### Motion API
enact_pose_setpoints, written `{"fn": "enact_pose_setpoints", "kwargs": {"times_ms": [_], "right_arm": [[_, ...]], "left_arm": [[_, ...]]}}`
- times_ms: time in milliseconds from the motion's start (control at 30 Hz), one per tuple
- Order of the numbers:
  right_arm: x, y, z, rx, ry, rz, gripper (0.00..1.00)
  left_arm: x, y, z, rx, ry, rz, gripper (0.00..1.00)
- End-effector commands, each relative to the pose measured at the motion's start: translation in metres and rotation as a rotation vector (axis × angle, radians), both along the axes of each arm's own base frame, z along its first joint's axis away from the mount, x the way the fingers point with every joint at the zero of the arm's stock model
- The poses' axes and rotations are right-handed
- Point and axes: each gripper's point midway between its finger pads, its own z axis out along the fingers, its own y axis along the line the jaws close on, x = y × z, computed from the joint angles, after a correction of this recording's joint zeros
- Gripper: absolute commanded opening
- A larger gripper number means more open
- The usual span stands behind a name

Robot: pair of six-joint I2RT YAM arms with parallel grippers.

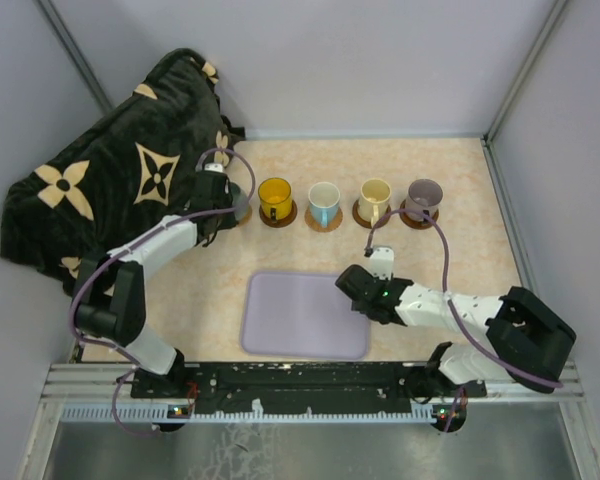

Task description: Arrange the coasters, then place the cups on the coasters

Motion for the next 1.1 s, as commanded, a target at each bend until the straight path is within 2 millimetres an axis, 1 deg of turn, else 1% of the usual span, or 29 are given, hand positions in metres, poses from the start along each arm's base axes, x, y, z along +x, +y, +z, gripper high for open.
{"fn": "enact_pose_setpoints", "kwargs": {"times_ms": [0, 433, 700, 833, 1000, 1067], "right_arm": [[0.013, 0.009, 0.004, 0.016, -0.019, 0.016, 0.42], [0.025, 0.017, -0.003, 0.005, -0.007, 0.049, 0.41], [0.027, 0.02, -0.011, -0.014, 0.011, 0.064, 0.41], [0.028, 0.02, -0.013, -0.018, 0.014, 0.067, 0.41], [0.026, 0.014, -0.004, -0.019, 0.011, 0.033, 0.41], [0.023, 0.011, 0.001, -0.006, 0.0, 0.021, 0.43]], "left_arm": [[0.034, -0.005, 0.044, -0.036, -0.15, 0.0, 0.14], [0.036, -0.002, 0.043, -0.026, -0.144, 0.008, 0.14], [0.036, -0.001, 0.042, -0.027, -0.143, 0.011, 0.14], [0.037, 0.0, 0.041, -0.026, -0.14, 0.012, 0.14], [0.037, 0.001, 0.039, -0.024, -0.135, 0.015, 0.14], [0.037, 0.001, 0.038, -0.024, -0.136, 0.015, 0.14]]}}
